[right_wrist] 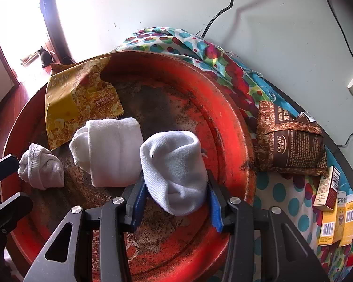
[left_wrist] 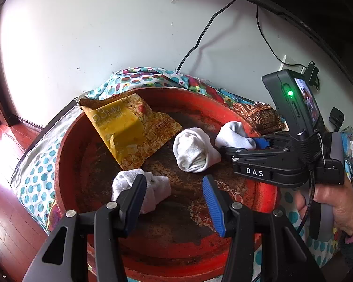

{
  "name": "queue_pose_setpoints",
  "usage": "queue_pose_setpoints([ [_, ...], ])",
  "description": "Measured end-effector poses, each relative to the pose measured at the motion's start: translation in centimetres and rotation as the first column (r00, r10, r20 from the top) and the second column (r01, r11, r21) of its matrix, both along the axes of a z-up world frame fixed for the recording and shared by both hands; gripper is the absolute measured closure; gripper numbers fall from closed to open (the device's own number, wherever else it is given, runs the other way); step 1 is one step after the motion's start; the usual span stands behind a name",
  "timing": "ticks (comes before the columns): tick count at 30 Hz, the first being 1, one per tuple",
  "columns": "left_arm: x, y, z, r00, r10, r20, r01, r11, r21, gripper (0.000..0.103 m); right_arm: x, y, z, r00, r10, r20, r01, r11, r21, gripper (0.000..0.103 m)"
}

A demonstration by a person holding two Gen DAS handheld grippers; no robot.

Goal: Organize objects
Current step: 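Carry the grey sock into the red tray and open the right gripper, then move the right gripper toward the yellow medicine boxes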

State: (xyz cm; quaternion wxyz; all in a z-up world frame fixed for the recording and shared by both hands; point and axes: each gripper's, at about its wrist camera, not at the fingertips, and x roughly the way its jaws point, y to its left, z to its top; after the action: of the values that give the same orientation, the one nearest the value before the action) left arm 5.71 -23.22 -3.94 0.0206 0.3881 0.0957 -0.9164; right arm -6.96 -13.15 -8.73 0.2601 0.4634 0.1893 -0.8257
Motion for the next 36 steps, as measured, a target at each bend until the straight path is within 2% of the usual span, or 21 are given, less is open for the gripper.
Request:
queue_pose_setpoints([
  [2, 0.0, 0.0, 0.1, 1.0, 0.007, -0.003, -0.007, 1.0, -0.005, 0.052, 0.4, 0.3, 0.3, 1.0, 0.001, -0.008, -0.001, 1.0, -0.019, 0.054],
  [5, -0.1, 0.0, 0.0, 1.0, 0.008, 0.001, -0.008, 1.0, -0.006, 0.052, 1.2, 1.1, 1.7, 0.999, 0.006, -0.053, -0.009, 0.999, -0.048, 0.035],
  [11, -0.1, 0.5, 0.0, 1.0, -0.001, 0.002, 0.001, 1.0, -0.019, 0.052, 3.1, 6.2, 6.0, 0.989, -0.033, -0.147, 0.014, 0.992, -0.126, 0.035],
  [16, -0.3, 1.8, 0.0, 0.999, -0.046, 0.009, 0.046, 0.998, -0.034, 0.052, 3.2, 14.3, 7.5, 0.967, -0.16, -0.199, 0.142, 0.985, -0.1, 0.035],
  [20, -0.2, 3.1, 0.1, 0.997, -0.074, 0.007, 0.074, 0.996, -0.056, 0.052, 2.5, 21.8, 7.1, 0.931, -0.308, -0.194, 0.298, 0.951, -0.078, 0.037],
  [25, 0.0, 4.6, 0.4, 0.992, -0.126, -0.001, 0.126, 0.991, -0.033, 0.052, 1.5, 29.1, 5.9, 0.887, -0.42, -0.193, 0.424, 0.905, -0.026, 0.04],
  [30, -0.1, 6.1, 0.3, 0.985, -0.175, 0.005, 0.175, 0.985, -0.006, 0.052, -0.1, 32.1, 3.7, 0.884, -0.435, -0.168, 0.445, 0.896, 0.019, 0.045],
  [36, -0.2, 7.7, -0.2, 0.972, -0.232, 0.032, 0.232, 0.972, 0.024, 0.052, -1.8, 32.2, 1.4, 0.903, -0.404, -0.149, 0.416, 0.907, 0.061, 0.045],
])
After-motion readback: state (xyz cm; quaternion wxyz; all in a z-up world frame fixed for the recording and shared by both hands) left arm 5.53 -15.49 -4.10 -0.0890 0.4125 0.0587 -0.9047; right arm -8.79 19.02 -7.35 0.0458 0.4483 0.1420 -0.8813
